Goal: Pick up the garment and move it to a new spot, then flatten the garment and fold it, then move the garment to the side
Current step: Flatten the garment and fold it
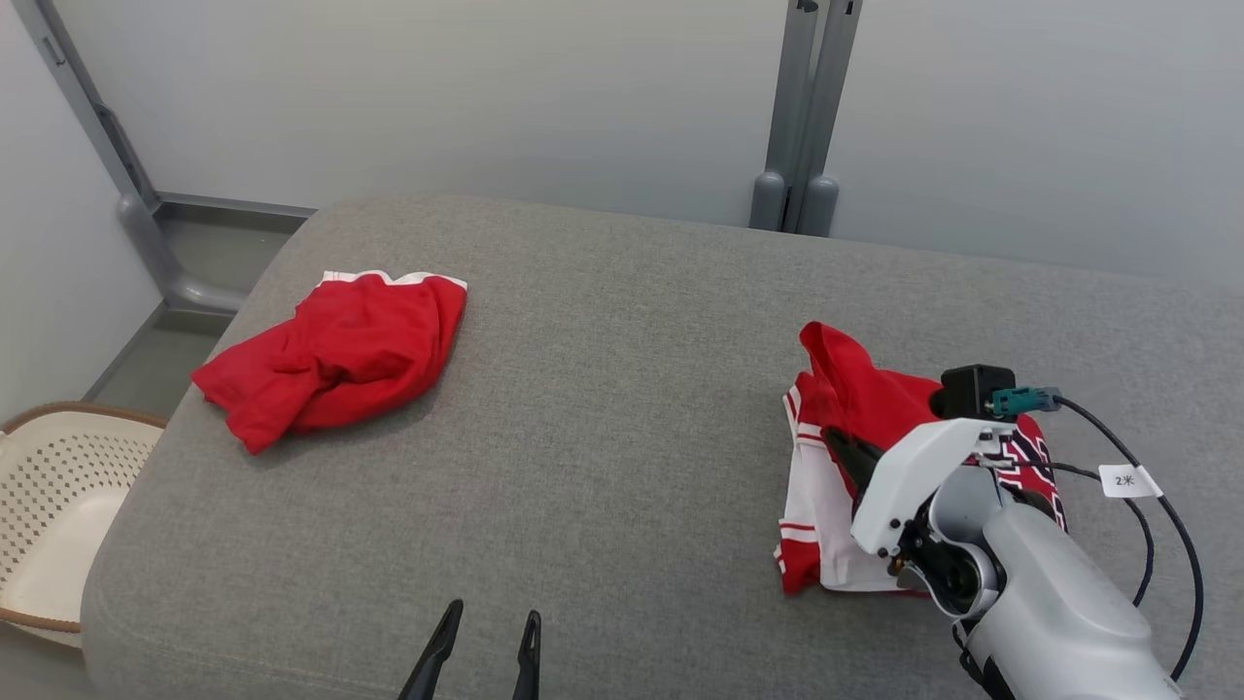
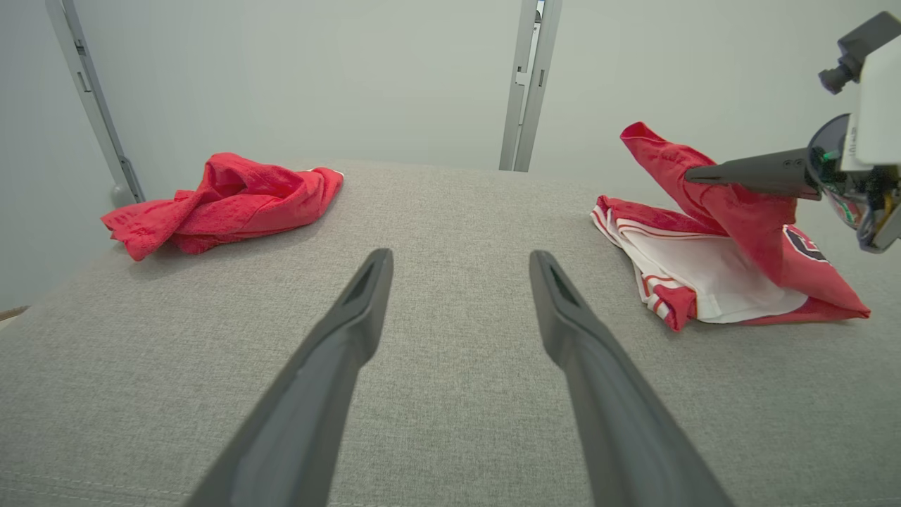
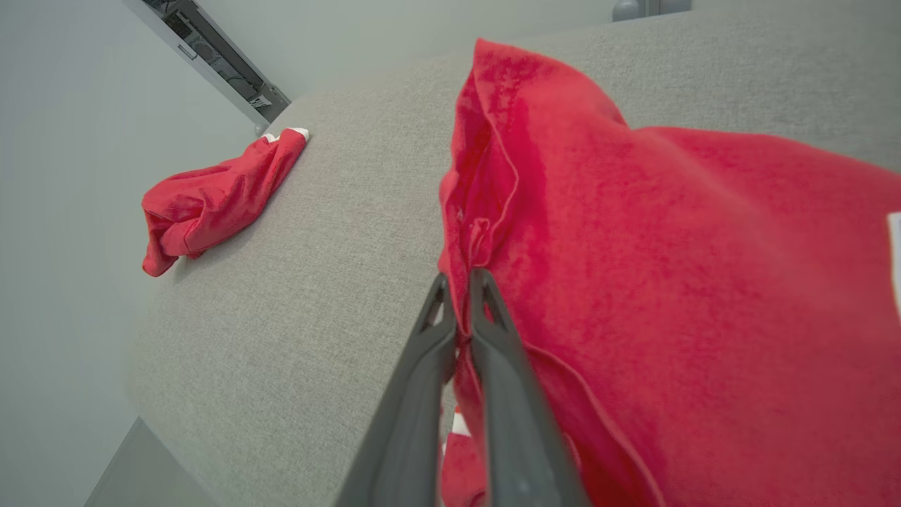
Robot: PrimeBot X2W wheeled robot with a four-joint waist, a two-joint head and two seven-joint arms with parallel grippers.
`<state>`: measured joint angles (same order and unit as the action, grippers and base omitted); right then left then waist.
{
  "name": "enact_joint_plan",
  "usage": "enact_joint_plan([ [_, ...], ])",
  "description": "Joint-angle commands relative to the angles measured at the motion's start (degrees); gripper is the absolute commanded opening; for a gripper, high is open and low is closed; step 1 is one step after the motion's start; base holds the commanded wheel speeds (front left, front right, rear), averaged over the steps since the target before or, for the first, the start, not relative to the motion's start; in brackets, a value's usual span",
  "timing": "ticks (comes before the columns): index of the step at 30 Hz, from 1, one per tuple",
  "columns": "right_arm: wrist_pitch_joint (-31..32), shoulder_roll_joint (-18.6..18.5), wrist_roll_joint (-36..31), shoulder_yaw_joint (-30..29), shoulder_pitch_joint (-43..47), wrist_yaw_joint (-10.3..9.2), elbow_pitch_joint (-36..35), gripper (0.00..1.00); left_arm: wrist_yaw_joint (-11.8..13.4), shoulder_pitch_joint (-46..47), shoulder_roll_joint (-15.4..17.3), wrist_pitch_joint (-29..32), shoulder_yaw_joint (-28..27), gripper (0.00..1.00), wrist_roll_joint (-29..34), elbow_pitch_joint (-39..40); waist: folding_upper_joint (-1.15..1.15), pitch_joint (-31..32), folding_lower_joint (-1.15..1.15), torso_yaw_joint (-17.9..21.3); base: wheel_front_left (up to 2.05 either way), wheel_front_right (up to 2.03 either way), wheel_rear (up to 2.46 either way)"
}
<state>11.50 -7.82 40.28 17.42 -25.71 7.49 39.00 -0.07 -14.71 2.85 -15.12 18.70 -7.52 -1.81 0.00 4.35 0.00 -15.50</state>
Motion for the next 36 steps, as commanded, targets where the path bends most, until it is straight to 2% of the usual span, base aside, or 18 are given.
enact_joint_plan([
  [1, -0.26, 0.33, 0.03, 0.13, 0.64, 0.01, 0.66, 0.10, -0.32, -0.07, 0.09, -0.02, 0.08, 1.00, -0.08, -0.03, 0.00, -0.05, 0.00, -0.42, 0.00, 0.00, 0.00],
  [2, -0.79, 0.56, -0.02, 0.18, 0.38, 0.01, 1.07, 0.75, -0.28, -0.04, 0.09, -0.02, 0.09, 1.00, -0.14, -0.07, 0.00, -0.04, 0.00, -0.53, 0.00, 0.00, 0.00],
  [3, -1.41, 0.80, 0.15, 0.02, 0.12, 0.00, 1.19, 0.75, -0.30, -0.07, 0.09, -0.02, 0.12, 1.00, -0.22, -0.09, 0.00, -0.01, 0.00, -0.56, 0.00, 0.00, 0.00],
  [4, -2.05, 1.16, 0.75, -0.14, -0.17, 0.01, 1.19, 1.00, -0.28, -0.14, 0.09, -0.02, 0.13, 1.00, -0.32, -0.10, 0.00, 0.03, 0.00, -0.53, 0.00, 0.00, 0.00],
  [7, -4.29, 1.06, 1.93, 0.11, -0.54, 0.00, -0.34, 1.00, -0.11, -0.53, 0.09, -0.02, -0.01, 1.00, -0.37, -0.13, 0.00, 0.39, 0.00, 0.17, 0.00, 0.00, 0.00],
  [9, -6.84, -0.50, 1.07, 1.02, -0.34, 0.00, -2.05, 1.00, 0.10, -0.81, 0.09, -0.02, -0.33, 1.00, -0.38, -0.11, 0.00, 0.73, 0.00, 1.17, 0.00, 0.00, 0.00],
  [16, -17.77, -5.59, -3.00, 4.60, 3.25, 0.01, -4.14, 1.00, 1.47, -1.00, 0.09, -0.02, -2.50, 1.00, -1.02, 0.46, 0.00, 2.15, 0.00, 7.10, 0.00, 0.00, 0.00],
  [20, -24.90, -6.86, -3.71, 6.01, 6.02, 0.01, -5.38, 1.00, 2.64, -0.64, 0.10, -0.01, -4.43, 1.00, -0.97, 0.97, 0.00, 2.67, 0.00, 10.61, 0.00, 0.00, 0.00],
  [24, -26.65, -8.70, -7.98, 7.54, 8.94, 0.01, -7.03, 1.00, 3.13, -0.51, 0.08, -0.02, -6.18, 1.00, -2.10, 1.97, 0.00, 3.43, 0.00, 13.44, 0.00, 0.00, 0.00],
  [30, -26.71, -7.48, -16.78, 1.56, 15.97, 0.00, -14.06, 1.00, 2.85, -1.86, 0.09, -0.02, -8.17, 1.00, -3.15, 2.54, 0.00, 4.81, 0.00, 15.72, 0.00, 0.00, 0.00],
  [36, -26.68, -3.43, -22.14, -5.65, 24.36, 0.01, -24.19, 1.00, 2.65, -3.17, 0.09, -0.02, -9.65, 1.00, -2.05, 1.86, 0.00, 6.36, 0.00, 16.67, 0.00, 0.00, 0.00],
])
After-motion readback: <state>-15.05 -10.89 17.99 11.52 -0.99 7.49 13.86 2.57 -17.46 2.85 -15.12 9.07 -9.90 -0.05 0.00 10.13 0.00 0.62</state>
